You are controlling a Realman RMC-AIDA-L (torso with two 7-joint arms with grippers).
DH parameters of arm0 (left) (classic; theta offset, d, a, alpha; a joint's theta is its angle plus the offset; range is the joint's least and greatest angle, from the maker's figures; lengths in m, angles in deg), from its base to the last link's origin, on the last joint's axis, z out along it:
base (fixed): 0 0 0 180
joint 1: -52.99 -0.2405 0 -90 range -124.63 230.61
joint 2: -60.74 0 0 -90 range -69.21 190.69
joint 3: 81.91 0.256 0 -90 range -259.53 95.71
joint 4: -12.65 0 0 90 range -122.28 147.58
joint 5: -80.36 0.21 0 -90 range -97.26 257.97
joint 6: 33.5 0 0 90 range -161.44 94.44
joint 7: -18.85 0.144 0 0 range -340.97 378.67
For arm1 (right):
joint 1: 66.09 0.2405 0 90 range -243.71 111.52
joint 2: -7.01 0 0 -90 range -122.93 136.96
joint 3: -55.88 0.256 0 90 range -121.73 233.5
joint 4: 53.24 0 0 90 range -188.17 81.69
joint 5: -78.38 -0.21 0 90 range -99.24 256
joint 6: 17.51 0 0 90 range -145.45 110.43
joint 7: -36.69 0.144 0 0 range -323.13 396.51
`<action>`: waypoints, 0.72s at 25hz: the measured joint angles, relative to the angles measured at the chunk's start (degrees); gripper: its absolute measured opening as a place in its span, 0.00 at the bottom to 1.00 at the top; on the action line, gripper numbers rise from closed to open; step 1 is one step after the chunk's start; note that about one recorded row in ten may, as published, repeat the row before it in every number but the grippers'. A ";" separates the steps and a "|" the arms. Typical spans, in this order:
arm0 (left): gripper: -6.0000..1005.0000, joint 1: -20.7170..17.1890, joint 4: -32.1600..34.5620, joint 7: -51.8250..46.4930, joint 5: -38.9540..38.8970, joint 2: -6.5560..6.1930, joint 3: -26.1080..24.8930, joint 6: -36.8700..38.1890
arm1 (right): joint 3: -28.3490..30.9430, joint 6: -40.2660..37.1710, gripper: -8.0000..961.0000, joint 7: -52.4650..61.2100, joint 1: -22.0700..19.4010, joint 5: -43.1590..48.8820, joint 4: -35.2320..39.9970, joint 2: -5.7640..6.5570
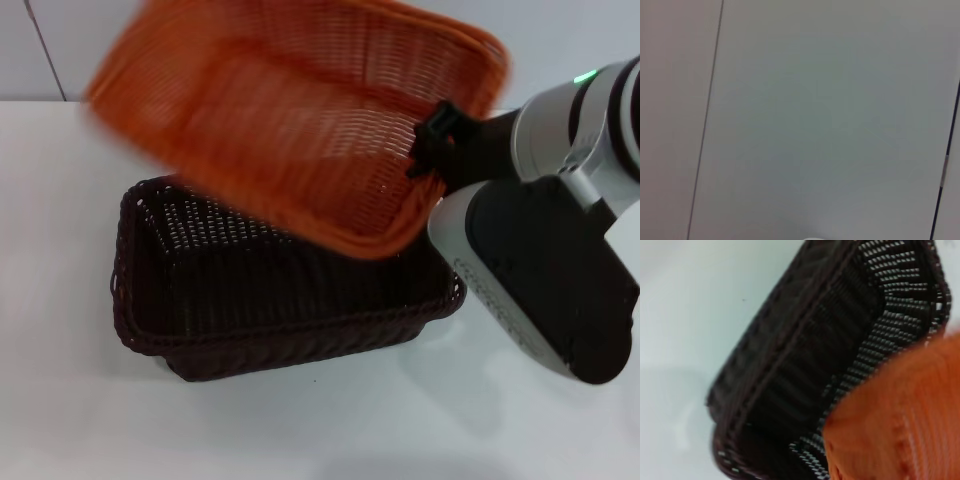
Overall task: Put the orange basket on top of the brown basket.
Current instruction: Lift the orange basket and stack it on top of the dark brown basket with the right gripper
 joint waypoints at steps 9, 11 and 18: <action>0.81 -0.64 -0.29 -0.38 -0.18 0.18 0.06 0.20 | -6.02 -0.92 0.17 4.21 -0.25 1.19 2.38 0.72; 0.81 -0.78 -0.30 -1.03 0.03 0.24 0.10 0.20 | -5.97 -1.34 0.17 4.60 -0.11 1.51 2.11 0.75; 0.81 -0.92 -0.17 -3.25 0.14 0.26 0.32 0.20 | -8.15 -2.19 0.16 4.57 -0.74 1.74 1.99 1.32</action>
